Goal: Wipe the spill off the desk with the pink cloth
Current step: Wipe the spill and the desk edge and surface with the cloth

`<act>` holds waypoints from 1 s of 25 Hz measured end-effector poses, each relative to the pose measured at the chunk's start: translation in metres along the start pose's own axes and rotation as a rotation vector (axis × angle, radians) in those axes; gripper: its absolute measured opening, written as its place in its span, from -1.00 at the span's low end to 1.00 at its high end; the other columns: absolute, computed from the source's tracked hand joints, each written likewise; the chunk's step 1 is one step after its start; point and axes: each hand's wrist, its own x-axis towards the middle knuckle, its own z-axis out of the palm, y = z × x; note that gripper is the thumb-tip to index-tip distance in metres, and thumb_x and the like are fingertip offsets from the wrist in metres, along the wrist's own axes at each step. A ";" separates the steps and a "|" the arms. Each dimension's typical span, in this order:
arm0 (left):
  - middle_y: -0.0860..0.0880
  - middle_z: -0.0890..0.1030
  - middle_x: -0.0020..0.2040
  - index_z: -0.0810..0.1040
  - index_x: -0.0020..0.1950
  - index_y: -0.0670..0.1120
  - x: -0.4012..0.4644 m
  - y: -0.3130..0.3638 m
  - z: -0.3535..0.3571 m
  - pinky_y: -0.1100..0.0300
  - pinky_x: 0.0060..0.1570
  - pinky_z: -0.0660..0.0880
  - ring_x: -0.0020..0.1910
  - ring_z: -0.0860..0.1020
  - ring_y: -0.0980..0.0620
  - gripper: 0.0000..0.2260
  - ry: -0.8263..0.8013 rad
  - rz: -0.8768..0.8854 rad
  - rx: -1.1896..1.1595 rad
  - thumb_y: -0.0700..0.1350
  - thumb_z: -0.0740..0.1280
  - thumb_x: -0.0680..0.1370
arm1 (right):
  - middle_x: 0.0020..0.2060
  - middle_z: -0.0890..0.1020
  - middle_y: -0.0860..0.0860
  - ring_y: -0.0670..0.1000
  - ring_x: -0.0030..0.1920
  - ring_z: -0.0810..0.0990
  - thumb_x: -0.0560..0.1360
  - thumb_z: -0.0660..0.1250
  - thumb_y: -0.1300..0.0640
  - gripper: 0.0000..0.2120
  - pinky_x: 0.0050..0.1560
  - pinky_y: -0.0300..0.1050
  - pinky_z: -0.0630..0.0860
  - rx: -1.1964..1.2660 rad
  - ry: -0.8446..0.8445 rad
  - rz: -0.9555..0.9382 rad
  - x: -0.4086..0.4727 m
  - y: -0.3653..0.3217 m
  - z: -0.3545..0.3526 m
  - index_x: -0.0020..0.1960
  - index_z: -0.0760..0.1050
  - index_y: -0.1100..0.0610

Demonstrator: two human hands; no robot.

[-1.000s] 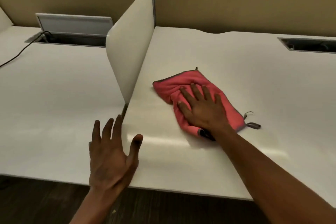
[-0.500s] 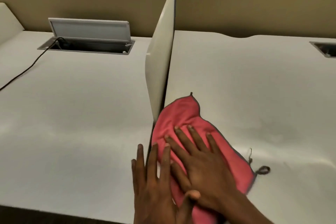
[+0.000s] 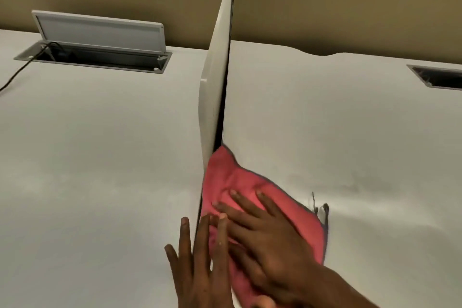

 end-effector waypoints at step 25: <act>-0.15 0.43 0.47 0.41 0.46 -0.11 0.021 0.095 -0.038 0.31 0.43 0.09 0.56 0.21 -0.30 -0.16 -0.219 0.079 -0.517 0.46 -0.23 0.55 | 0.68 0.00 -0.07 0.19 0.66 -0.03 0.67 -0.11 -0.22 -0.42 0.56 0.42 -0.05 -0.042 0.137 0.981 -0.092 0.246 -0.055 0.66 -0.07 -0.17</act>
